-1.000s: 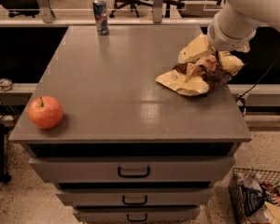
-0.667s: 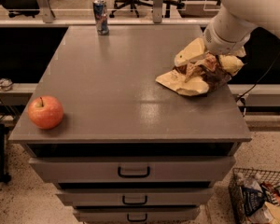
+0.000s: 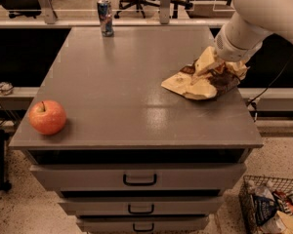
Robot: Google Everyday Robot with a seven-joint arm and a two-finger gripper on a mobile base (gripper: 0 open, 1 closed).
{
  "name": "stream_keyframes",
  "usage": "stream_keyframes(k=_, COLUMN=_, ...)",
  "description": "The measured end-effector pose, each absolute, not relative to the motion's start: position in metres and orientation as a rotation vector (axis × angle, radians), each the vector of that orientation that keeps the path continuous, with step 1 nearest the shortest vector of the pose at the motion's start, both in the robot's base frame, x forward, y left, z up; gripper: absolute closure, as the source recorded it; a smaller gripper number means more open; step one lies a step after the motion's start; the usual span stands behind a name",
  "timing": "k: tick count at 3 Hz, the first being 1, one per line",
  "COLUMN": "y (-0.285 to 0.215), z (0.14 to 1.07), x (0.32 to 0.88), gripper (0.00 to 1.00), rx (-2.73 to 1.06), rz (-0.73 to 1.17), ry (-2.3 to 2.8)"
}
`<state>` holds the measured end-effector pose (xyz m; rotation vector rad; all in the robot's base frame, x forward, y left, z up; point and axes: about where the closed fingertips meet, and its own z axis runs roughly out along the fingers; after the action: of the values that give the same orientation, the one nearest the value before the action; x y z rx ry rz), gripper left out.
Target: Move brown chip bag near redbull can
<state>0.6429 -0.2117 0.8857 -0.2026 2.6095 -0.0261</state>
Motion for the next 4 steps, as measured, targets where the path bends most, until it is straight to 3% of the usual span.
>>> stream_keyframes(k=2, y=-0.213, z=0.888, x=0.643, gripper=0.87, rx=-0.194, rz=0.002, ry=2.590)
stream_keyframes(k=3, y=-0.213, z=0.895, x=0.645, gripper=1.00, rx=-0.197, rz=0.008, ry=2.566)
stream_keyframes(k=4, y=-0.210, z=0.910, x=0.649, gripper=1.00, rx=-0.213, rz=0.009, ry=2.522)
